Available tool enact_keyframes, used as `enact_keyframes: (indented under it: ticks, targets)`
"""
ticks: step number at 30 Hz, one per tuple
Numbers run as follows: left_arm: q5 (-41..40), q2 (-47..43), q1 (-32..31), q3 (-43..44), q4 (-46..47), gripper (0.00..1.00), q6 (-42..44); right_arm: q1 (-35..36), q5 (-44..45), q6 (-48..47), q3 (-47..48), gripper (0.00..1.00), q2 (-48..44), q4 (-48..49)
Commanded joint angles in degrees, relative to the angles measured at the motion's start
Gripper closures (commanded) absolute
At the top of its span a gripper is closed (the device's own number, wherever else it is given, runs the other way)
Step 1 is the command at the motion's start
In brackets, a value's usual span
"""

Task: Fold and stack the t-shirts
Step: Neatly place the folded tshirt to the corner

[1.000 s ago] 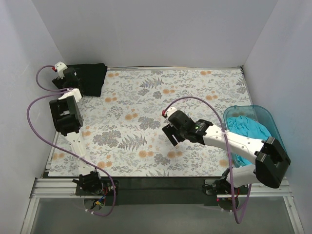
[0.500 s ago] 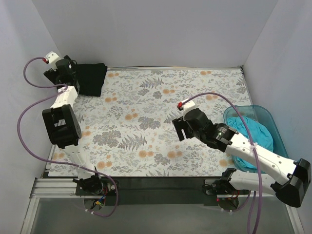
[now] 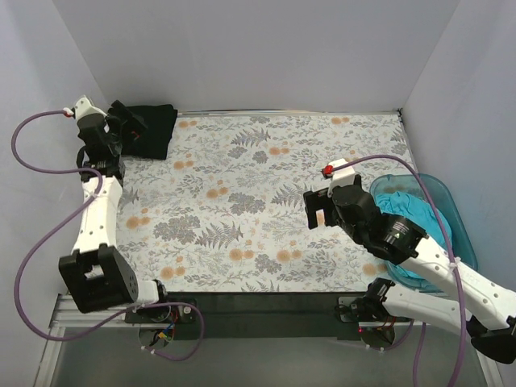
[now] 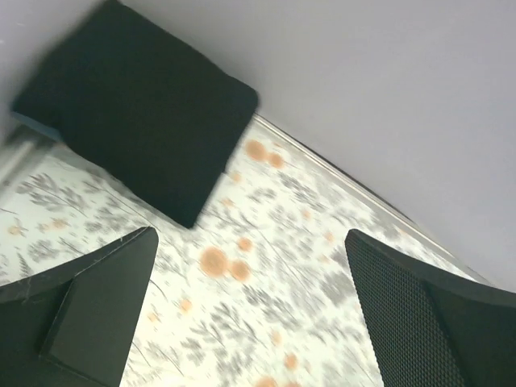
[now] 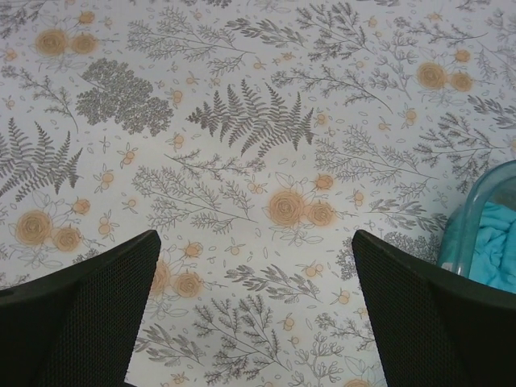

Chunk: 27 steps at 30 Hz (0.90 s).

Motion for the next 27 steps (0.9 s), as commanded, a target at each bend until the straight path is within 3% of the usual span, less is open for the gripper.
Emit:
enact_keyframes:
  ticks: [1,9,13,14,21,27]
  targets:
    - [9.0,-10.6,-1.9,-1.1,-10.5,0.05,-1.7,-0.2,5.2,-0.3,2.2,0.08,-2.4,0.1]
    - [11.5,-26.8,-11.3,-1.6,-27.7,0.05,1.1,-0.2,11.4,-0.3,3.9,0.02,-7.7,-0.5]
    - [7.7,-33.5,-11.5,2.1,-38.3,0.04,-0.3,-0.3,13.7,0.2,3.8,0.02,-10.8,-0.7]
    - [3.7,-34.3,-11.7,2.7,-39.6,0.05,-0.7,-0.3,13.9,0.3,3.8,0.02,-11.5,-0.8]
    - [-12.9,-45.0,-18.5,-1.8,-43.0,0.04,-3.5,-0.2,18.0,-2.1,2.6,0.02,-16.5,-0.7]
    - [-18.2,-54.7,-21.4,-9.1,-40.3,0.04,-3.0,-0.2,20.0,-2.2,1.0,0.02,-16.3,-0.2]
